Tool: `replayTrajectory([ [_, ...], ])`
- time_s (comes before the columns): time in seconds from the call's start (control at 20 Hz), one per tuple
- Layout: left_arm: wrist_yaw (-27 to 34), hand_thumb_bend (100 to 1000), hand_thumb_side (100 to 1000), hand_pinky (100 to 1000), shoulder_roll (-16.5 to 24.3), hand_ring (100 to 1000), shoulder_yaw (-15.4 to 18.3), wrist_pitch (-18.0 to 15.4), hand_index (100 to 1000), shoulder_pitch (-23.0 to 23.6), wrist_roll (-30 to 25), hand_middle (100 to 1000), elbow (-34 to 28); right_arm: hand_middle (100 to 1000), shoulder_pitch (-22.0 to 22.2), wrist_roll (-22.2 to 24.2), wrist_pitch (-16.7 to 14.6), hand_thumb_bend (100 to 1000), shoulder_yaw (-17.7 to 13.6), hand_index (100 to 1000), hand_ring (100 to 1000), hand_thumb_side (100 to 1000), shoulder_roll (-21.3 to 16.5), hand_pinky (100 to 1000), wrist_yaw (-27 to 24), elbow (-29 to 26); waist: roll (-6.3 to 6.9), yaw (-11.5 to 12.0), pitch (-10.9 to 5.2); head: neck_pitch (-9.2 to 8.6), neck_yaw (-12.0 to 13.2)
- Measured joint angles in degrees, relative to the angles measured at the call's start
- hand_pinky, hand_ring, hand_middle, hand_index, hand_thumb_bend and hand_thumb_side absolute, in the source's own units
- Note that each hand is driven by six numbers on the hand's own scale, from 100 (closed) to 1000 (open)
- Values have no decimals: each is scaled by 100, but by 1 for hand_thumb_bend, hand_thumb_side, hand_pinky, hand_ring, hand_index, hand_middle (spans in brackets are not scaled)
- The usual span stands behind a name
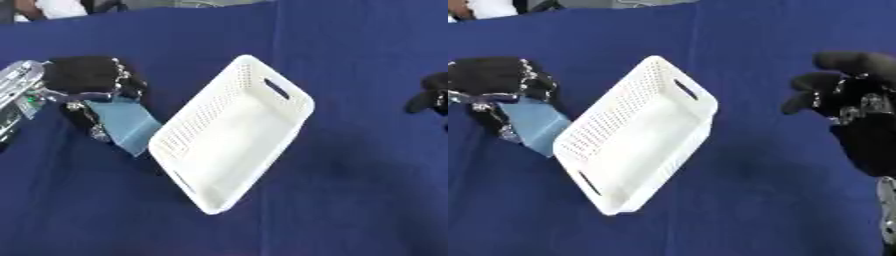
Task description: Pick up objects on the table and place them in the box.
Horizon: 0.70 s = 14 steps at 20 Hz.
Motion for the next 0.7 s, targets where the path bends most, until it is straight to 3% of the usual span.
replayTrajectory([
  [0.2, -6, 241, 100, 100, -49, 196, 32, -13, 408, 3, 239, 240, 35, 917, -1, -1, -1, 100, 0, 957, 879, 877, 0, 777, 1, 0, 0, 4, 0, 0, 0],
  [0.25, -12, 292, 100, 100, -50, 100, 34, -15, 332, 6, 281, 165, 48, 915, -1, -1, -1, 100, 0, 955, 878, 877, 0, 775, 2, 0, 0, 8, 0, 0, 0],
  [0.3, -35, 282, 100, 100, -49, 100, 38, -12, 340, 10, 309, 173, 51, 915, -1, -1, -1, 100, 0, 955, 878, 877, 0, 776, 2, 0, 0, 12, 0, 0, 0],
  [0.35, -70, 370, 100, 100, -48, 100, 49, -5, 288, 19, 331, 121, 52, 913, -1, -2, -2, 100, 0, 954, 877, 876, 0, 774, 3, 0, -1, 15, 0, 0, 0],
  [0.5, -239, 403, 100, 100, 45, 100, 188, 95, 282, 200, 380, 117, 50, 913, 2, -3, -3, 100, -4, 955, 877, 876, 0, 773, 8, 0, -2, 75, 0, 0, 0],
  [0.55, -318, 457, 100, 100, 122, 100, 278, 158, 284, 301, 397, 125, 48, 913, 5, -7, -7, 100, -10, 956, 877, 876, 0, 773, 13, 0, -2, 101, 0, 0, -4],
  [0.7, -566, 489, 100, 100, 439, 100, 647, 450, 287, 685, 498, 132, -3, 913, 71, -23, -23, 100, -63, 957, 877, 876, -13, 773, 58, 0, -3, 223, 0, 0, -48],
])
